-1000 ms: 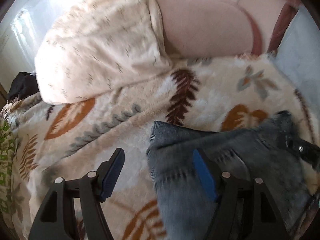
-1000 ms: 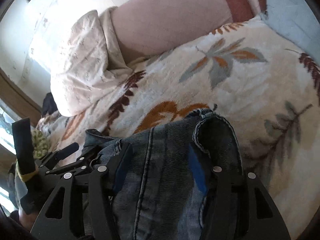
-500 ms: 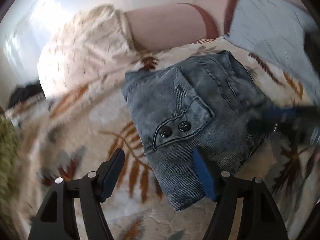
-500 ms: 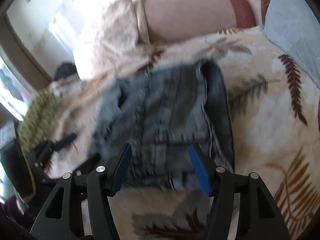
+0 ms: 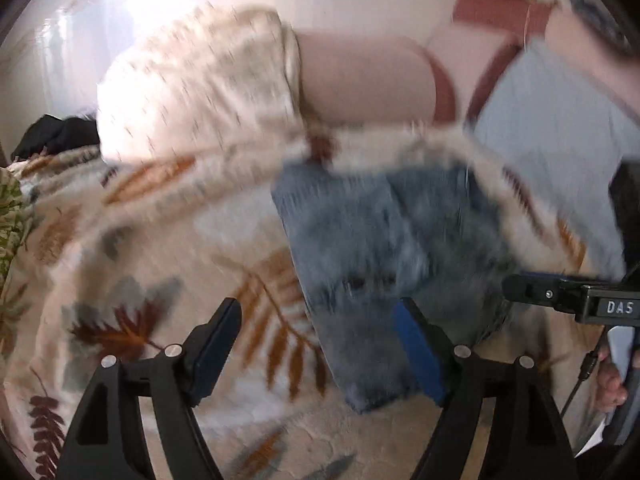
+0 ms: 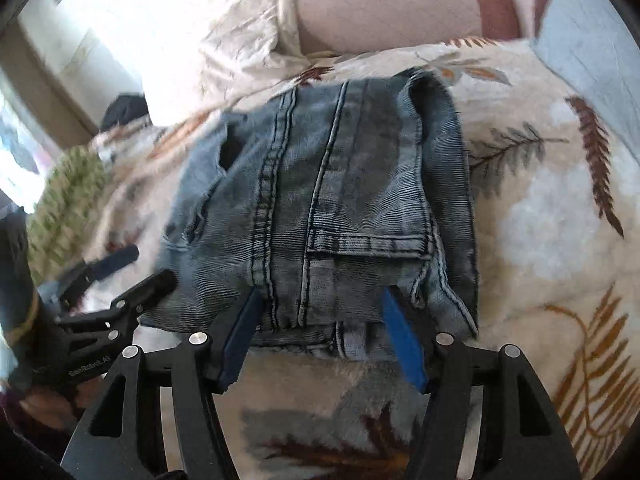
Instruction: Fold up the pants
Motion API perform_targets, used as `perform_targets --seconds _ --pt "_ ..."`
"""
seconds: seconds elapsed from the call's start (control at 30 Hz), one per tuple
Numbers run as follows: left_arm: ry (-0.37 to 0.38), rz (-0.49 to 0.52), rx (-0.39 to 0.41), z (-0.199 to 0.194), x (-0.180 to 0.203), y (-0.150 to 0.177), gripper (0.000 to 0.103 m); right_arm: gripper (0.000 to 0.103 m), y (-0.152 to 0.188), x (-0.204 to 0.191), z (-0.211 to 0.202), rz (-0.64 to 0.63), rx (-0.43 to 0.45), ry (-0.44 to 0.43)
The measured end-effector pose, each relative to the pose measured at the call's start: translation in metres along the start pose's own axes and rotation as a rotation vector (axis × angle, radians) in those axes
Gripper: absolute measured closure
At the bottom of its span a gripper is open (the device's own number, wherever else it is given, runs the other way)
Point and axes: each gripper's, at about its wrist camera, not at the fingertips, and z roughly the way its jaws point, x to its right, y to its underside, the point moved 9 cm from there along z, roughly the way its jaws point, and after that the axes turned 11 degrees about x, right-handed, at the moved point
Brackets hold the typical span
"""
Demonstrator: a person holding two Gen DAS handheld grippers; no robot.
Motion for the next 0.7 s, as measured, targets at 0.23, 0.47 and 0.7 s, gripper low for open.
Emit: perform_targets --seconds 0.23,0.47,0.7 --pt "-0.027 -0.136 -0.126 0.039 -0.041 -0.009 0.017 0.025 -0.046 0.053 -0.023 0.218 0.163 0.014" --pt "-0.029 -0.187 -0.128 0.045 -0.042 0.002 0.016 0.025 -0.056 0.068 -0.006 0.285 0.137 0.024" --pt "-0.011 -0.19 -0.143 0.05 -0.03 0.007 0.008 0.024 -0.052 0.07 0.004 0.265 0.092 0.046"
